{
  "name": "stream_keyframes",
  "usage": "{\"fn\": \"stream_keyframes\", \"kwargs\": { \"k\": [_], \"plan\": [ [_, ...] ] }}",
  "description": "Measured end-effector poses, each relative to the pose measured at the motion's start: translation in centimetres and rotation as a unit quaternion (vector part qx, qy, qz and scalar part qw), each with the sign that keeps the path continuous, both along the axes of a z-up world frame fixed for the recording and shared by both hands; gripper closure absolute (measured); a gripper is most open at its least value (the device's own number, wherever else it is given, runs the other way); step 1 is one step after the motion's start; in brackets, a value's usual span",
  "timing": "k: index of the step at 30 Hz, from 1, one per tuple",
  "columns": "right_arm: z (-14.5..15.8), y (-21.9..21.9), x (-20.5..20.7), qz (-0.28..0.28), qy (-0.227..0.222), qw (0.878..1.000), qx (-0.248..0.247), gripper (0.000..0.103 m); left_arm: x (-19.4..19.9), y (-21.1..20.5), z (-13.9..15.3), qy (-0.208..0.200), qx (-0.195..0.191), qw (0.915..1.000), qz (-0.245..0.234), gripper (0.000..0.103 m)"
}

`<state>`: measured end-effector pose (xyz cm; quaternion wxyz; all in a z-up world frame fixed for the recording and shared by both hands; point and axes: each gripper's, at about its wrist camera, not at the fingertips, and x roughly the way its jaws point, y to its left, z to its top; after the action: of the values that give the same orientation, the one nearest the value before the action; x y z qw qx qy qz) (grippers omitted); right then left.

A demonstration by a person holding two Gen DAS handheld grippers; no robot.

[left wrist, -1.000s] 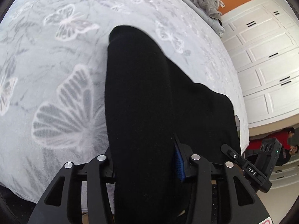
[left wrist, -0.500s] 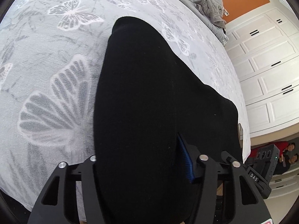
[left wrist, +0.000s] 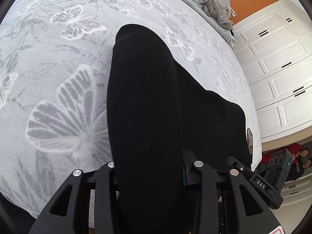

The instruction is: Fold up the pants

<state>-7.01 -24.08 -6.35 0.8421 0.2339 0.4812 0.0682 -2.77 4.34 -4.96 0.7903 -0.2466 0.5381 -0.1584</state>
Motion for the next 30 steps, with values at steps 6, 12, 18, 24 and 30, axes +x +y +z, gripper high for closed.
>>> {"fn": "stream_keyframes", "kwargs": {
  "k": [6, 12, 18, 24, 30],
  "plan": [
    [2.2, 0.7, -1.0, -0.018, -0.021, 1.000, 0.003, 0.066, -0.8, -0.1, 1.6, -0.019, 0.005, 0.9998, -0.007, 0.073],
    [8.0, 2.4, -1.8, 0.002, -0.067, 0.998, 0.008, 0.067, -1.4, 0.3, 7.4, -0.064, -0.015, 0.9976, -0.019, 0.074],
    [16.6, 4.2, -0.3, 0.025, -0.169, 0.985, -0.008, 0.067, -0.4, 1.7, 16.0, -0.149, -0.014, 0.9884, -0.025, 0.074],
    [25.4, 5.8, 5.2, 0.054, -0.282, 0.957, -0.035, 0.067, 3.1, 2.9, 25.0, -0.257, -0.003, 0.9663, -0.009, 0.074],
    [29.8, 5.7, 13.7, 0.053, -0.365, 0.929, -0.047, 0.066, 10.0, 2.1, 30.9, -0.367, 0.038, 0.9294, 0.011, 0.073]
  ]
}}
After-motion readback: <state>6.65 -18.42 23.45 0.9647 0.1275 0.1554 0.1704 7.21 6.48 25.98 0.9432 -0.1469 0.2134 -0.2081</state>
